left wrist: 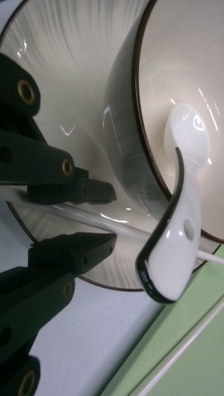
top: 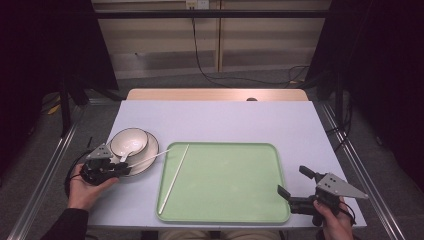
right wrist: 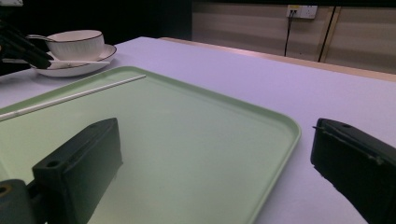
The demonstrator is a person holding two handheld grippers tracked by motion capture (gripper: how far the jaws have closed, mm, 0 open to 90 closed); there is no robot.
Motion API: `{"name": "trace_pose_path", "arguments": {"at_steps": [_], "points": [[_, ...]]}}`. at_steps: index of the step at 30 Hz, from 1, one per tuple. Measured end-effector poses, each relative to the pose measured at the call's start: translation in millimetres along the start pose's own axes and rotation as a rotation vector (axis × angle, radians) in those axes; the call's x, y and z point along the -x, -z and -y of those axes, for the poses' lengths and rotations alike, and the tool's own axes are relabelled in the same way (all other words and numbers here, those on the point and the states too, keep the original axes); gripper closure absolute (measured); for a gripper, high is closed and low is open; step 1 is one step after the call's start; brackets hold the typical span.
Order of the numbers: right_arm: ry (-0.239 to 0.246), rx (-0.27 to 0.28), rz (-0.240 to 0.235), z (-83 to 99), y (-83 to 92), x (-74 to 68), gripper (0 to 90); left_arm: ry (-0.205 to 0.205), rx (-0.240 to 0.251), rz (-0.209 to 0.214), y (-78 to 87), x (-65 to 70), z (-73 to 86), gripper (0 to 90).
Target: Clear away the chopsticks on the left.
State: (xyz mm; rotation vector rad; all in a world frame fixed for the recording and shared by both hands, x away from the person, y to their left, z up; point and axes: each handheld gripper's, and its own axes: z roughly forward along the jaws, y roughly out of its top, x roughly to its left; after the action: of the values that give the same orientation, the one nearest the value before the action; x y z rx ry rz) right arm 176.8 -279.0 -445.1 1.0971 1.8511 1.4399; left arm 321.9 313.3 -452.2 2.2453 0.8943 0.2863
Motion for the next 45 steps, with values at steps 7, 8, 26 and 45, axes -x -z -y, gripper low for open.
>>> {"name": "trace_pose_path", "arguments": {"at_steps": [7, 8, 26, 45], "points": [[-0.001, 0.001, 0.000, -0.1, 0.1, -0.2, 1.4, -0.002, -0.018, 0.005, -3.8, 2.5, -0.9, 78.5], [-0.001, 0.001, 0.000, 0.0, 0.2, -0.2, 1.4, 0.001, -0.028, 0.009, -3.8, 2.9, -1.5, 79.2], [-0.001, 0.000, 0.001, 0.0, 0.2, -0.1, 1.4, -0.007, -0.022, 0.024, -3.6, 6.0, -4.3, 84.8], [0.003, 0.003, 0.000, -0.1, 0.1, -0.5, 1.5, 0.012, 0.059, 0.052, 5.0, 18.6, -8.3, 84.7]]}}
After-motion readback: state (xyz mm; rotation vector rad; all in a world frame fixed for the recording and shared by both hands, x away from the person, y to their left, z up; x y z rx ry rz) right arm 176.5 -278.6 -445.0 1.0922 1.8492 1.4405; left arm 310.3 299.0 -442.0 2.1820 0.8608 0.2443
